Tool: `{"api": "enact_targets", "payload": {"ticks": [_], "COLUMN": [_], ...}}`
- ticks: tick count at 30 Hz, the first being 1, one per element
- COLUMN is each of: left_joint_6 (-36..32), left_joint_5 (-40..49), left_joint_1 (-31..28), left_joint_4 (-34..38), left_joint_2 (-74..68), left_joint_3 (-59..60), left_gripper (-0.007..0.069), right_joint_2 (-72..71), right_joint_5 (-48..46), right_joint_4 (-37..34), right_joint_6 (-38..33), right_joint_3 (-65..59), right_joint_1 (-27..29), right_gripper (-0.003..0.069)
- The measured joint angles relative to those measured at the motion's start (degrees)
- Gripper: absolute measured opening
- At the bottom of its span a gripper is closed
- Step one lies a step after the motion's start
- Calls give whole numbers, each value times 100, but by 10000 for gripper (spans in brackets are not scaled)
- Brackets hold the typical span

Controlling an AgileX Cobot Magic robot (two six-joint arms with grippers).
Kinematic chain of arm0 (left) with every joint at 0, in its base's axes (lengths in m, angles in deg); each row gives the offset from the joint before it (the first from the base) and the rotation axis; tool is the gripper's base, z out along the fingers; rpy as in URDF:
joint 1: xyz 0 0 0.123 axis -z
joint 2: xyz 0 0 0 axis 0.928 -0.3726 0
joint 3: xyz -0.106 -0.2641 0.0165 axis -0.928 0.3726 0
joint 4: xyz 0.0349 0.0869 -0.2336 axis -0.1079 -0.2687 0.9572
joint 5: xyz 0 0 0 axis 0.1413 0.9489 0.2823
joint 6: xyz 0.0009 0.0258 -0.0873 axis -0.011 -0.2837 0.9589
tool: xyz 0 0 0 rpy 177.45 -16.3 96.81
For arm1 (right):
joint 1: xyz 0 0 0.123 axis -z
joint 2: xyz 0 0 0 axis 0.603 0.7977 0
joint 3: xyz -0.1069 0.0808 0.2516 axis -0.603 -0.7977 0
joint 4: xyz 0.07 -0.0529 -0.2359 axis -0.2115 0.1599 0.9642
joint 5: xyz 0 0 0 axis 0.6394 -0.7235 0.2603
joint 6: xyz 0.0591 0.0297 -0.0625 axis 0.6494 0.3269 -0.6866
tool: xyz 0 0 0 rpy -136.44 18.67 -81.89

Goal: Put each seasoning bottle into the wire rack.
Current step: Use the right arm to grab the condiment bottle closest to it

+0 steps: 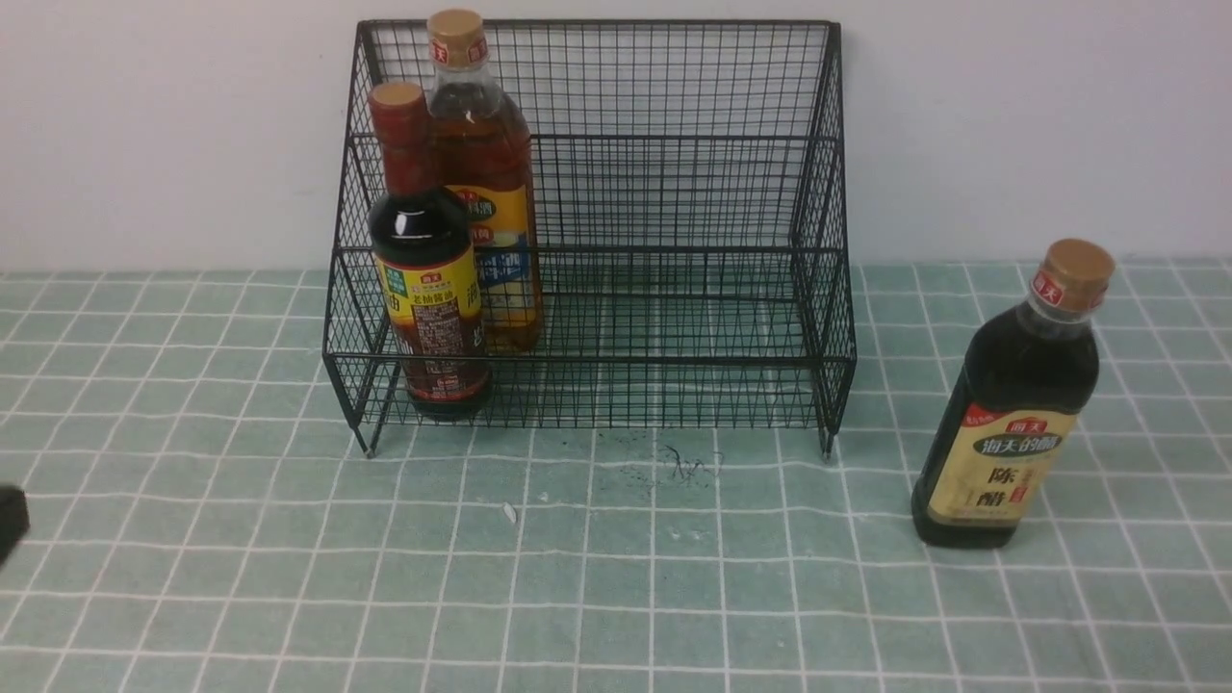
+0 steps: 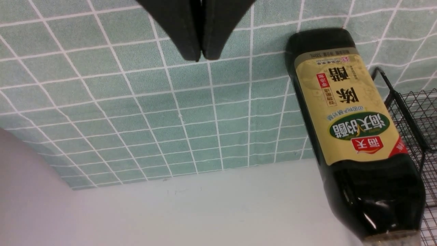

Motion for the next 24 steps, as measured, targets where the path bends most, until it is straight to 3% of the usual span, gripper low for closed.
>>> {"api": "enact_targets", "payload": {"ticks": [9, 24], "left_joint_6": [1495, 1575], "left_joint_5": [-887, -609], "left_joint_1": [0, 0], "left_joint_4": [-1333, -1414], "left_joint_2": [1128, 1248], "left_joint_3": [2313, 2399], "left_gripper": [-6, -6], "right_joint_2": [0, 0], "right_joint_5": [0, 0], "right_joint_4": [0, 0], "right_joint_6": [0, 0], "right_joint_3": [0, 0], "right_joint_1": [0, 0], "right_gripper": [-15, -15]}}
